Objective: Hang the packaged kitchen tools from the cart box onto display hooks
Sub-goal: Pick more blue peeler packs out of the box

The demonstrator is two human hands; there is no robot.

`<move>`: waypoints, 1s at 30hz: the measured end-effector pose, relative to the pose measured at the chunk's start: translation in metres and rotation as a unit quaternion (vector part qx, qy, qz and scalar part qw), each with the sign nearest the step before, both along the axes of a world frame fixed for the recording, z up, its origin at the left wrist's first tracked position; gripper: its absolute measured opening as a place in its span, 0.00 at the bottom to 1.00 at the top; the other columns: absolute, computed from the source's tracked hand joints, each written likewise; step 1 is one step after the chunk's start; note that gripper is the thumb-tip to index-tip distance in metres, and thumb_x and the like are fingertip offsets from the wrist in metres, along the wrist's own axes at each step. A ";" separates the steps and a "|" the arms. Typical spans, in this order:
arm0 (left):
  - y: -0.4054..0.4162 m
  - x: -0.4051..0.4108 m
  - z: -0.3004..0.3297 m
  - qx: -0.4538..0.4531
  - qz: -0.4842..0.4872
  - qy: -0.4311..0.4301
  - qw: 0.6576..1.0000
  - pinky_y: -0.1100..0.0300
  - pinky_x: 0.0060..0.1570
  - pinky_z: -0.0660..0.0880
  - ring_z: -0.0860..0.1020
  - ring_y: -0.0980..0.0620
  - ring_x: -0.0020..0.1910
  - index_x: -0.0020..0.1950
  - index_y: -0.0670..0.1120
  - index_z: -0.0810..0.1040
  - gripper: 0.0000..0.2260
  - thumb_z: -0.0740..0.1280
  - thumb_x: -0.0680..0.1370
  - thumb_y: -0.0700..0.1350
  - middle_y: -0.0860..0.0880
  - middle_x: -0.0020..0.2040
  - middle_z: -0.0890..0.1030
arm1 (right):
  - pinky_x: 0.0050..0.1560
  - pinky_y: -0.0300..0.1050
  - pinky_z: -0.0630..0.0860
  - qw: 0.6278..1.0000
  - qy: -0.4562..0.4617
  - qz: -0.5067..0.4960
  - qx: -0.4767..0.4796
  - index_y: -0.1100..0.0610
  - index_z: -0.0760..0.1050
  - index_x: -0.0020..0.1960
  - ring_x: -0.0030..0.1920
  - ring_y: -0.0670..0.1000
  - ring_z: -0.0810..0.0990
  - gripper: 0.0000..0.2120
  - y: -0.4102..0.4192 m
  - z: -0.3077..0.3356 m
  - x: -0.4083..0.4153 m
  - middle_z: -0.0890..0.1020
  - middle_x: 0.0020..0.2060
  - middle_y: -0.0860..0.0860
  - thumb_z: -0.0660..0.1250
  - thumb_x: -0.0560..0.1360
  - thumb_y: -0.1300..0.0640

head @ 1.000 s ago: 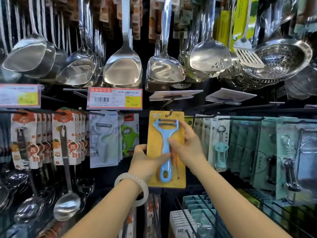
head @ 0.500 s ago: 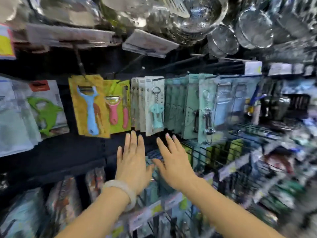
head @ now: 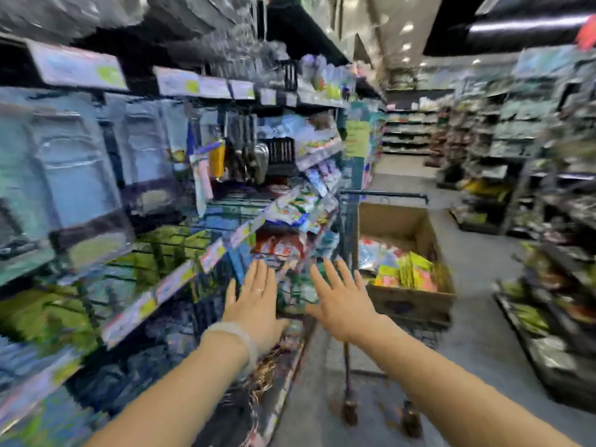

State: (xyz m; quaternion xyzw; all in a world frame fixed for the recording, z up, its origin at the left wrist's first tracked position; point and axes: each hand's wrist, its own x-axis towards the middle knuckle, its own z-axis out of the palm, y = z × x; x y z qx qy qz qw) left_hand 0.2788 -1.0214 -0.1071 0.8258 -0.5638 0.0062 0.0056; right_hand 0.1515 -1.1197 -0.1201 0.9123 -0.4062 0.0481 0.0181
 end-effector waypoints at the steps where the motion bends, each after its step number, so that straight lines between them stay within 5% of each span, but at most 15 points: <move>1: -0.023 -0.016 -0.005 0.004 -0.018 0.009 1.000 0.46 0.74 0.40 0.32 0.49 0.75 0.76 0.45 0.34 0.38 0.55 0.79 0.59 0.48 0.76 0.32 | 0.74 0.58 0.42 1.000 -0.001 -0.021 0.009 0.51 0.38 0.77 0.76 0.57 0.38 0.35 -0.017 -0.003 -0.022 0.41 0.77 0.53 0.52 0.79 0.40; 14: -0.240 -0.116 -0.059 0.060 -0.141 0.063 0.986 0.45 0.74 0.40 0.33 0.49 0.75 0.77 0.44 0.37 0.38 0.58 0.79 0.57 0.48 0.76 0.33 | 0.75 0.57 0.45 0.980 -0.012 -0.178 0.091 0.50 0.41 0.77 0.77 0.57 0.40 0.35 -0.191 -0.061 -0.177 0.42 0.77 0.53 0.54 0.78 0.39; 23: -0.421 -0.076 -0.118 0.077 -0.108 0.084 0.988 0.47 0.73 0.40 0.33 0.49 0.75 0.76 0.44 0.37 0.38 0.58 0.79 0.57 0.47 0.76 0.33 | 0.76 0.55 0.46 0.982 0.016 -0.143 0.118 0.53 0.46 0.77 0.77 0.57 0.42 0.34 -0.390 -0.112 -0.132 0.44 0.77 0.54 0.55 0.78 0.41; 30: -0.530 -0.035 -0.137 0.099 -0.077 0.105 0.987 0.50 0.73 0.38 0.33 0.49 0.75 0.76 0.45 0.35 0.38 0.57 0.79 0.57 0.47 0.76 0.32 | 0.68 0.48 0.62 0.977 0.014 -0.111 0.181 0.57 0.63 0.71 0.72 0.56 0.63 0.26 -0.532 -0.153 -0.083 0.63 0.73 0.54 0.62 0.77 0.48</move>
